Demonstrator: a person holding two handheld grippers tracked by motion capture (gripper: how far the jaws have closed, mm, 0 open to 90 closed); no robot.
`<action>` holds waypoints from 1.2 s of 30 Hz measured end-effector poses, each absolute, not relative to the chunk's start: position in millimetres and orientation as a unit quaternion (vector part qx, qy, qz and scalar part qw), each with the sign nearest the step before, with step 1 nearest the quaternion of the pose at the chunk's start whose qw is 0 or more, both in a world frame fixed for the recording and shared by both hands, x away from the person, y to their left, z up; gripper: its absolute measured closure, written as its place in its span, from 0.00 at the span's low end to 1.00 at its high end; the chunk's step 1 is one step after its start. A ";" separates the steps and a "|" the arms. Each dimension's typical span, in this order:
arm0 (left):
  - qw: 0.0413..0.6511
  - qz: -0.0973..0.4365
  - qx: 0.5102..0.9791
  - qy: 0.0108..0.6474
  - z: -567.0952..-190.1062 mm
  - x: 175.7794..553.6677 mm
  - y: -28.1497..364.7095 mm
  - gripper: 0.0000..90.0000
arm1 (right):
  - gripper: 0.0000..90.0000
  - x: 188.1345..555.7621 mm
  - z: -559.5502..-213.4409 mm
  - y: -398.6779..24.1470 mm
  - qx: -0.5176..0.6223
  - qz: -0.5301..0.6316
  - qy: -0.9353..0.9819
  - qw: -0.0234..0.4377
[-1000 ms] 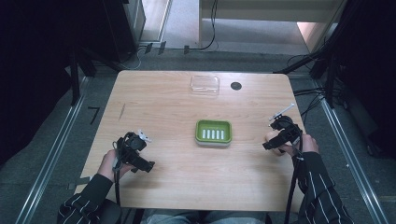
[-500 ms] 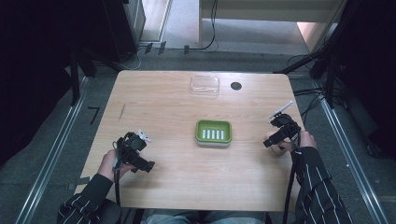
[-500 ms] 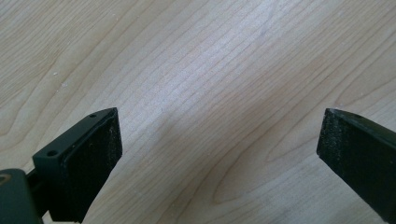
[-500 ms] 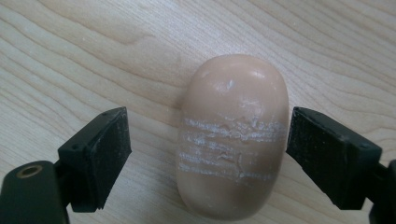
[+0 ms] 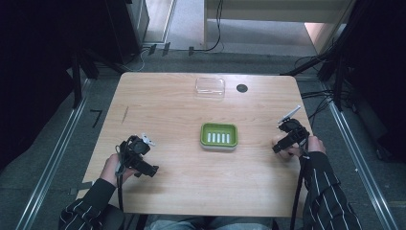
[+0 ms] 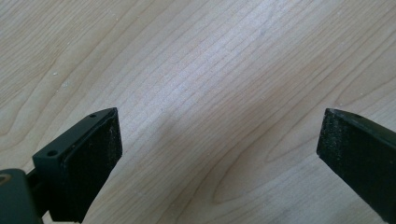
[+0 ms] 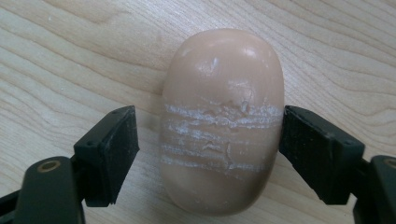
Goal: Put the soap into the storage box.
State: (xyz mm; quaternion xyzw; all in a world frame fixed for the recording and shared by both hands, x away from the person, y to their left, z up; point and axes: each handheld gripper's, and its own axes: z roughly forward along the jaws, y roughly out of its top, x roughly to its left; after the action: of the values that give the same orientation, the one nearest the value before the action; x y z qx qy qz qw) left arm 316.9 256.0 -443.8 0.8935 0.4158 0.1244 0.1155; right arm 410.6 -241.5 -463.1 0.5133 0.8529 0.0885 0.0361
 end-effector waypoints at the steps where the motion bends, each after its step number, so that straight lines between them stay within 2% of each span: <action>1: 0.115 0.124 0.894 0.416 -443.8 317.0 256.0 0.01 | 0.24 410.6 -463.2 -241.3 0.516 0.086 0.851 0.035; 9: 0.117 0.125 0.893 0.416 -443.9 316.8 255.8 0.01 | 0.30 413.9 -467.9 -241.7 0.517 0.076 0.852 0.032; 12: 0.116 0.124 0.894 0.416 -444.1 317.1 255.9 0.01 | 0.35 414.7 -468.9 -242.8 0.520 0.072 0.851 0.031; 36: 0.117 0.125 0.893 0.416 -443.8 316.9 255.5 0.01 | 0.37 416.8 -466.5 -245.2 0.527 0.066 0.847 0.027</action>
State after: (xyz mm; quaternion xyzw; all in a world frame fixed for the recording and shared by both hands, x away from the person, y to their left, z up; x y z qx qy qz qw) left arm 316.9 255.5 -443.8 0.8930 0.4162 0.1254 0.1169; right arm 416.8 -245.2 -466.5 0.5273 0.8467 0.0662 0.0273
